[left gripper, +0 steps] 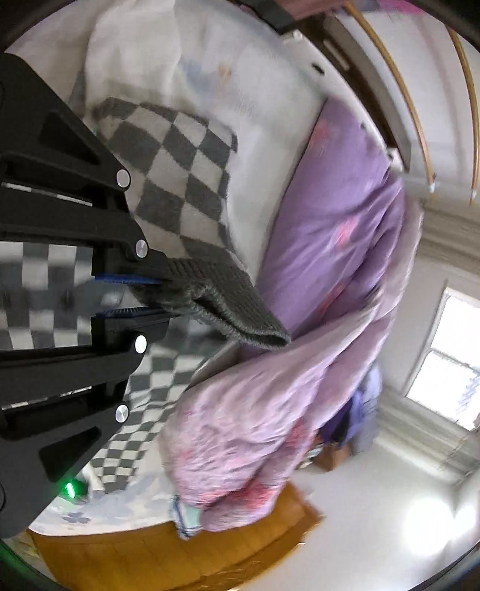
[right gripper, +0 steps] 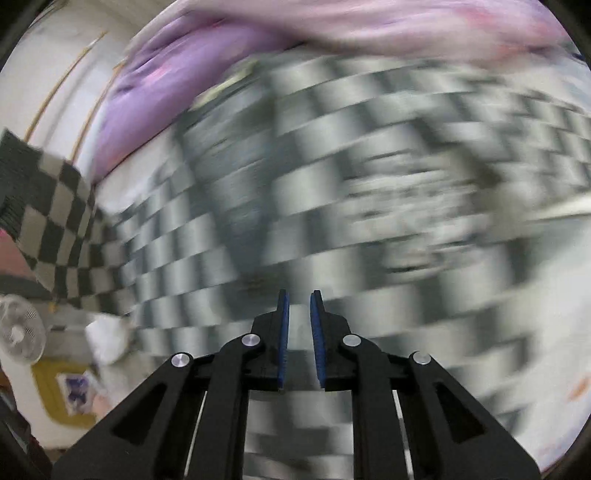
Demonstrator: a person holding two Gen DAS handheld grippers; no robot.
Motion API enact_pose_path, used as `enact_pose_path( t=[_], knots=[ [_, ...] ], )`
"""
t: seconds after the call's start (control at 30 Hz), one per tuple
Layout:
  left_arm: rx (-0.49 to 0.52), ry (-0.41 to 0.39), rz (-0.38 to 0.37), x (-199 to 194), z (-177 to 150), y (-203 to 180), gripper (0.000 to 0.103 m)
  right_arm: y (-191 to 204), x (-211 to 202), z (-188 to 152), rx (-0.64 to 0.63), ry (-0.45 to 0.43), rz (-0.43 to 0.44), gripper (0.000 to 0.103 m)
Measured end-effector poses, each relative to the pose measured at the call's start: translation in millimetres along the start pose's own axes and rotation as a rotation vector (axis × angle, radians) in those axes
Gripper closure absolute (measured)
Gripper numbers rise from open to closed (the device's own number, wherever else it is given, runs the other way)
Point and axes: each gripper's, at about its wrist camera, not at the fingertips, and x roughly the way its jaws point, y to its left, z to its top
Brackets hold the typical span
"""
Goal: Fold large clothes
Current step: 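Lift the cuff with the left tool and fold the sleeve across the cardigan front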
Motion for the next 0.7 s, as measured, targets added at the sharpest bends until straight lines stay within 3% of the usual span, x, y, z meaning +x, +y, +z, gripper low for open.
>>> enact_pose_path(
  t=[0.13, 0.33, 0.5, 0.53, 0.7],
  knots=[
    [-0.014, 0.135, -0.012, 76.7, -39.4, -44.2, 0.093, -101.6, -46.0, 18.4, 0.108, -0.073, -0.068, 0.090],
    [0.080, 0.326, 0.091, 177.3, -107.2, -89.1, 0.092, -211.1, -85.8, 24.2, 0.259, -0.149, -0.109, 0.090],
    [0.117, 0.341, 0.156, 190.8, -129.0, -106.2, 0.088, -285.8, -101.4, 20.1, 0.445, -0.221, -0.063, 0.090],
    [0.116, 0.347, 0.161, 194.2, -130.6, -109.4, 0.083, -295.7, -102.3, 21.7, 0.483, -0.237, -0.048, 0.090],
    [0.086, 0.432, 0.066, 202.2, -139.2, -124.8, 0.069, -340.4, -100.4, 28.5, 0.671, -0.311, 0.013, 0.085]
  ],
)
